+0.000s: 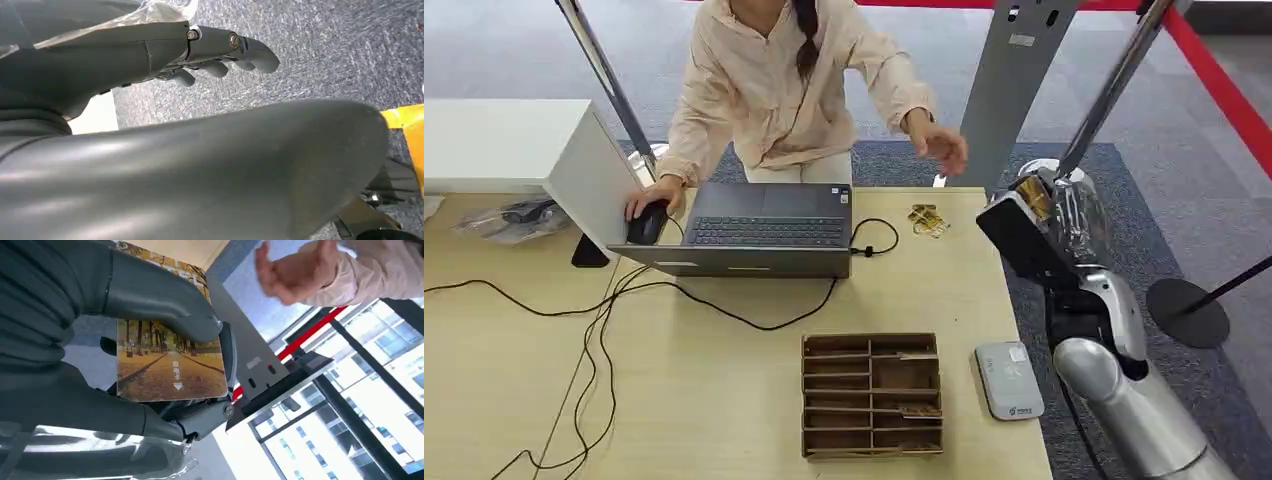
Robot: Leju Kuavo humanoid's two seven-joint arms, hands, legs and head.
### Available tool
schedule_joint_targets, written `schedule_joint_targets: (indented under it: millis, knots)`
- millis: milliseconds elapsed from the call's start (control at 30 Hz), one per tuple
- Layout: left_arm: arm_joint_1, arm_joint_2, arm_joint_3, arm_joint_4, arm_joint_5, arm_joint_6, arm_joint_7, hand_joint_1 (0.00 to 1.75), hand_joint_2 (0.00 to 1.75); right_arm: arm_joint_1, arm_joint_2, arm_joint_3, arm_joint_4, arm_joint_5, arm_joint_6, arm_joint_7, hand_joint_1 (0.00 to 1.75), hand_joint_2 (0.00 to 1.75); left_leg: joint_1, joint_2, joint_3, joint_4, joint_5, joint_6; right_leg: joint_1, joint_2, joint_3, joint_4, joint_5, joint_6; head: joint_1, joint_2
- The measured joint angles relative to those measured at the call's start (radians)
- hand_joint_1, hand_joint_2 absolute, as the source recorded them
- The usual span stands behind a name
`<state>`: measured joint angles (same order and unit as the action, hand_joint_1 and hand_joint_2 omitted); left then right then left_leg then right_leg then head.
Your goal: Pass the card to the sensor for recognition and then transmit it.
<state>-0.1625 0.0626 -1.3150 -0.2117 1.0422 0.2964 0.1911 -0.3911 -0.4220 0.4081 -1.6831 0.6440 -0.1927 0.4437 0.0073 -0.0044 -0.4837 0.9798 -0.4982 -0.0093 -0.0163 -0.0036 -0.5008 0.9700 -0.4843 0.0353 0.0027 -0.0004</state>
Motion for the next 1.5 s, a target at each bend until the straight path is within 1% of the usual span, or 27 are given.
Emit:
schedule_joint_targets:
  millis: [267, 500, 667, 800, 833, 867, 900, 933, 1067, 1100, 1233, 1333, 1500]
  knots:
    - [-0.008, -0.013, -0.025, 0.0, -0.026, -0.006, 0.001, 0.0, 0.0, -0.142, 0.069, 0.071, 0.055, -0.031, 0.019, 0.0, 1.75, 1.75, 0.0, 0.0, -0.001, 0.0, 0.0, 0.0, 0.0, 0.0, -0.001, 0.0, 0.0, 0.0, 0.0, 0.0]
    - [-0.022, -0.023, -0.05, 0.0, -0.046, -0.015, 0.012, 0.0, 0.0, -0.243, 0.134, 0.128, 0.152, -0.048, 0.015, -0.004, 1.75, 1.75, 0.0, 0.0, -0.002, 0.0, 0.0, 0.0, 0.0, 0.0, -0.001, 0.0, 0.0, 0.0, 0.0, 0.0]
    - [-0.033, -0.031, -0.067, 0.0, -0.053, -0.018, 0.018, 0.0, 0.0, -0.293, 0.177, 0.167, 0.234, -0.052, 0.005, -0.011, 1.75, 1.75, 0.0, 0.0, -0.001, 0.0, 0.0, 0.0, 0.0, 0.0, -0.001, 0.0, 0.0, 0.0, 0.0, 0.0]
    - [-0.034, -0.036, -0.074, 0.0, -0.056, -0.02, 0.018, 0.0, 0.0, -0.307, 0.202, 0.188, 0.279, -0.052, -0.002, -0.018, 1.75, 1.75, 0.0, 0.0, -0.001, 0.0, 0.0, 0.0, 0.0, 0.0, -0.001, 0.0, 0.0, 0.0, 0.0, 0.0]
    - [-0.034, -0.038, -0.075, 0.0, -0.057, -0.021, 0.018, 0.0, 0.0, -0.308, 0.207, 0.192, 0.29, -0.051, -0.003, -0.018, 1.5, 1.75, 0.0, 0.0, -0.001, 0.0, 0.0, 0.0, 0.0, 0.0, -0.001, 0.0, 0.0, 0.0, 0.0, 0.0]
    - [-0.034, -0.039, -0.075, 0.0, -0.058, -0.021, 0.018, 0.0, 0.0, -0.309, 0.211, 0.195, 0.299, -0.05, -0.005, -0.018, 0.38, 1.75, 0.0, 0.0, -0.002, 0.0, 0.0, 0.0, 0.0, 0.0, -0.001, 0.0, 0.0, 0.0, 0.0, 0.0]
    - [-0.034, -0.04, -0.076, 0.0, -0.058, -0.021, 0.018, 0.0, 0.0, -0.309, 0.214, 0.198, 0.308, -0.05, -0.006, -0.018, 0.38, 1.75, 0.0, 0.0, -0.002, 0.0, 0.0, 0.0, 0.0, 0.0, -0.001, 0.0, 0.0, 0.0, 0.0, 0.0]
    - [-0.034, -0.04, -0.077, 0.0, -0.058, -0.021, 0.018, 0.0, 0.0, -0.309, 0.218, 0.202, 0.316, -0.048, -0.009, -0.018, 0.0, 1.75, 0.0, 0.0, -0.002, 0.0, 0.0, 0.0, 0.0, 0.0, -0.002, 0.0, 0.0, 0.0, 0.0, 0.0]
    - [-0.033, -0.042, -0.09, 0.0, -0.06, -0.023, 0.018, 0.0, 0.0, -0.31, 0.228, 0.216, 0.347, -0.047, -0.02, -0.019, 0.0, 1.75, 0.0, 0.0, -0.002, 0.0, 0.0, 0.0, 0.0, 0.0, -0.002, 0.0, 0.0, 0.0, 0.0, 0.0]
    - [-0.033, -0.042, -0.091, 0.0, -0.061, -0.024, 0.018, 0.0, 0.0, -0.311, 0.229, 0.218, 0.352, -0.047, -0.024, -0.019, 0.0, 0.0, 0.0, 0.0, -0.002, 0.0, 0.0, 0.0, 0.0, 0.0, -0.002, 0.0, 0.0, 0.0, 0.0, 0.0]
    - [-0.032, -0.042, -0.095, 0.0, -0.059, -0.024, 0.018, 0.0, 0.0, -0.31, 0.229, 0.227, 0.363, -0.052, -0.052, -0.018, 0.0, 0.0, 0.0, 0.0, -0.002, 0.0, 0.0, 0.0, 0.0, 0.0, -0.002, 0.0, 0.0, 0.0, 0.0, 0.0]
    - [-0.027, -0.042, -0.098, 0.0, -0.054, -0.024, 0.017, 0.0, 0.0, -0.308, 0.228, 0.229, 0.357, -0.066, -0.092, -0.02, 0.0, 0.0, 0.0, 0.0, -0.001, 0.0, 0.0, 0.0, 0.0, 0.0, -0.002, 0.0, 0.0, 0.0, 0.0, 0.0]
    - [-0.011, -0.042, -0.099, 0.0, -0.041, -0.021, 0.009, 0.0, 0.0, -0.291, 0.209, 0.222, 0.279, -0.08, -0.136, -0.021, 0.0, 0.0, 0.0, 0.0, -0.001, 0.001, 0.0, 0.0, 0.0, 0.0, -0.003, 0.0, 0.0, 0.0, 0.0, 0.0]
